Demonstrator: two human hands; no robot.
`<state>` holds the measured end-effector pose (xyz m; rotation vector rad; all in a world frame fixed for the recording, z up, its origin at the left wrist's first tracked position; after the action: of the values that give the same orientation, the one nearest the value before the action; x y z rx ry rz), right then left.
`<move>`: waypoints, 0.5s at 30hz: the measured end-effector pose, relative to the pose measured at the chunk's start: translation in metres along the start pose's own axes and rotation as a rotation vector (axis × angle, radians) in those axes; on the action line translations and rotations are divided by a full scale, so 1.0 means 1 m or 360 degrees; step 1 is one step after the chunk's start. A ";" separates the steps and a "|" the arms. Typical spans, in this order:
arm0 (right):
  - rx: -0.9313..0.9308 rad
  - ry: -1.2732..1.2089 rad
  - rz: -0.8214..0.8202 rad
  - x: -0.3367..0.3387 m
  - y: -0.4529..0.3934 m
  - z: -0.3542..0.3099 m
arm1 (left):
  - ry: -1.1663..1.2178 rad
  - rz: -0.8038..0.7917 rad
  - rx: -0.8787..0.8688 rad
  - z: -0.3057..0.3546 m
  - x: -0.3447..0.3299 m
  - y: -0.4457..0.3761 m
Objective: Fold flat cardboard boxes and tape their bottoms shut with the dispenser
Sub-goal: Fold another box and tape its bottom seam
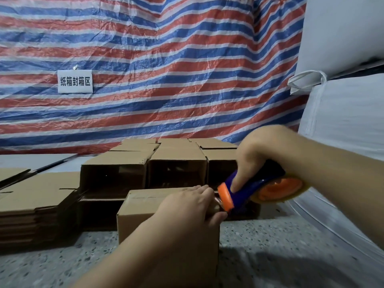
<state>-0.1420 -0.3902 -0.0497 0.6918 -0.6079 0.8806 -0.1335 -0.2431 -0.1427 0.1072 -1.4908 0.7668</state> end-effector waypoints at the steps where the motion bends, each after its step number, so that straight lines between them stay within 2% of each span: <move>1: -0.0003 0.0180 0.0038 -0.006 -0.001 -0.010 | 0.0022 0.0030 -0.0002 0.000 0.001 0.000; 3: 0.0018 0.0365 0.0022 -0.033 -0.009 -0.030 | 0.0061 0.0021 0.0001 -0.001 0.001 0.001; 5: 0.0002 0.0133 0.0063 -0.067 -0.027 -0.037 | 0.0027 -0.0005 -0.0025 -0.001 0.000 0.001; 8: -0.0088 -0.0236 0.0555 -0.097 -0.045 -0.039 | 0.0017 0.0007 -0.0054 0.003 0.000 0.002; 10: -0.0176 -0.0479 0.0760 -0.115 -0.055 -0.048 | 0.0010 0.0023 -0.0071 0.004 0.000 0.001; 15: -0.0306 -0.0707 0.0827 -0.158 -0.072 -0.073 | -0.0206 0.0022 -0.0148 0.010 0.003 -0.007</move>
<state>-0.1467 -0.4434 -0.2300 0.5621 -1.2928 1.1349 -0.1388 -0.2523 -0.1364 0.0774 -1.6489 0.7116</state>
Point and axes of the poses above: each hand's wrist, its own y-axis away from the middle knuckle, its own x-axis out of the back of the hand, z = x × y, the point moved 6 cm from there along -y, towards the middle knuckle, and after that the axes turned 12 degrees about y, right-handed, at the moved point
